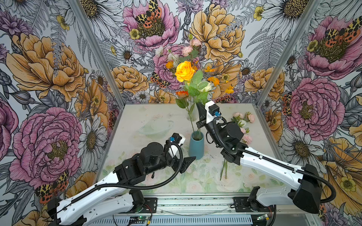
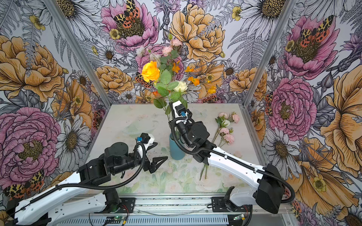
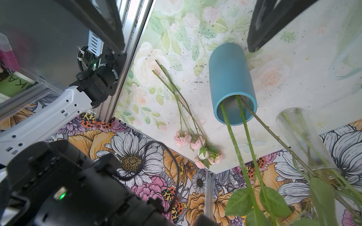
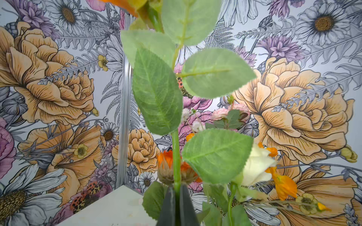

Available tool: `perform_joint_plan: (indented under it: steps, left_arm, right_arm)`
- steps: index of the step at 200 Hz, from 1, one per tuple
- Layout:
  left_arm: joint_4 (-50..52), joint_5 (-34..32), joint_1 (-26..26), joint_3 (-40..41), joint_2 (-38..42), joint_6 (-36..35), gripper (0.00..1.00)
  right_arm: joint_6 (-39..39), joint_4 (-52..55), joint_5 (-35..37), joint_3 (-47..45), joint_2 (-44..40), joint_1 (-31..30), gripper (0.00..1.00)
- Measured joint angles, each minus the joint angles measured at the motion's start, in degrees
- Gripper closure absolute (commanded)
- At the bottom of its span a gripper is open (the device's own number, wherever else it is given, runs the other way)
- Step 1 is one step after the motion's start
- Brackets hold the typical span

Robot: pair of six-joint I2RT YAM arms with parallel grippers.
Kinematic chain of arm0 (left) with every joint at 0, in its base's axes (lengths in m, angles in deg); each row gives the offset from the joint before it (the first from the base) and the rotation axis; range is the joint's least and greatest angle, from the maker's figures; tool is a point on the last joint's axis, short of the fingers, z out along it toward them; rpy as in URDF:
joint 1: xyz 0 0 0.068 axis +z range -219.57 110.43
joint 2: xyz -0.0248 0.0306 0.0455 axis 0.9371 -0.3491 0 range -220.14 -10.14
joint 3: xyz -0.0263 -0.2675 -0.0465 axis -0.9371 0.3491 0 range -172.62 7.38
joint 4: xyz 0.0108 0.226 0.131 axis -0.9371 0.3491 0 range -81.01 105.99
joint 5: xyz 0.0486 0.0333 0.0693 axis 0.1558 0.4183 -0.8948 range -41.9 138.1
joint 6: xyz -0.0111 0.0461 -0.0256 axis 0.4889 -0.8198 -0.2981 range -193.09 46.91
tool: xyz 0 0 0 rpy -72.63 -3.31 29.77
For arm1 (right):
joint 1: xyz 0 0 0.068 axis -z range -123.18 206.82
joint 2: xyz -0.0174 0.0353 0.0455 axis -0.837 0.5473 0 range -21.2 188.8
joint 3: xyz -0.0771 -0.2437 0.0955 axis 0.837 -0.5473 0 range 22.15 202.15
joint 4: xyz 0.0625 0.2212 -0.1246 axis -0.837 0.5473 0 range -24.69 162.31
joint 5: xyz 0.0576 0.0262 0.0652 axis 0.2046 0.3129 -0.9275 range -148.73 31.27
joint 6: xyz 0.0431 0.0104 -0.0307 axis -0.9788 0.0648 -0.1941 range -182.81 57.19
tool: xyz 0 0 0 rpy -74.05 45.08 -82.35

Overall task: Arrange flowers in a vase
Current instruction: Place the flower in the vase.

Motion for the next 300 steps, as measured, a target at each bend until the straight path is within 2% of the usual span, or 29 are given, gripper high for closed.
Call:
perform_joint_plan:
  steps: [57,106,139,159,187,217,238,265,284,300]
  left_arm:
    - [-0.15,-0.15,4.72,-0.02,-1.97,0.85,0.01]
    - [-0.15,0.04,5.27,-0.02,-3.78,1.51,0.01]
    - [-0.15,0.07,5.31,-0.02,-3.5,1.51,0.01]
    - [-0.15,0.07,5.31,-0.02,-3.5,1.51,0.01]
    - [-0.15,0.42,5.31,-0.39,-3.8,1.4,0.01]
    - [-0.13,0.52,5.38,-1.25,-4.15,0.39,0.01]
    - [-0.15,1.42,5.33,-2.58,-4.74,-0.31,0.01]
    - [-0.59,2.27,1.51,-5.55,-8.0,-3.32,0.01]
    - [-2.03,3.1,-2.8,-6.93,-12.17,-6.49,0.01]
    - [-3.02,4.22,-5.18,-7.43,-15.28,-8.7,0.02]
  right_arm:
    - [-2.32,-4.2,-4.15,-7.61,2.6,-0.33,1.0]
    - [-3.45,-5.75,-4.35,-9.81,5.57,-0.42,1.0]
    - [-4.5,-6.08,-4.37,-9.9,5.49,-0.63,0.68]
    - [-4.74,-4.92,-4.37,-9.9,4.9,-0.7,0.55]
    - [-4.92,0.33,-4.13,-9.42,1.2,-1.01,0.48]
    - [-6.51,11.39,-2.56,-6.45,-6.19,-1.07,0.44]
    - [-11.41,20.9,2.03,-6.14,-14.25,-1.14,0.44]
    - [-25.64,37.13,12.57,-7.28,-25.38,1.09,0.45]
    - [-37.57,47.17,15.96,-10.51,-29.86,7.76,0.49]
    - [-45.7,52.92,13.0,-13.09,-27.32,17.68,0.55]
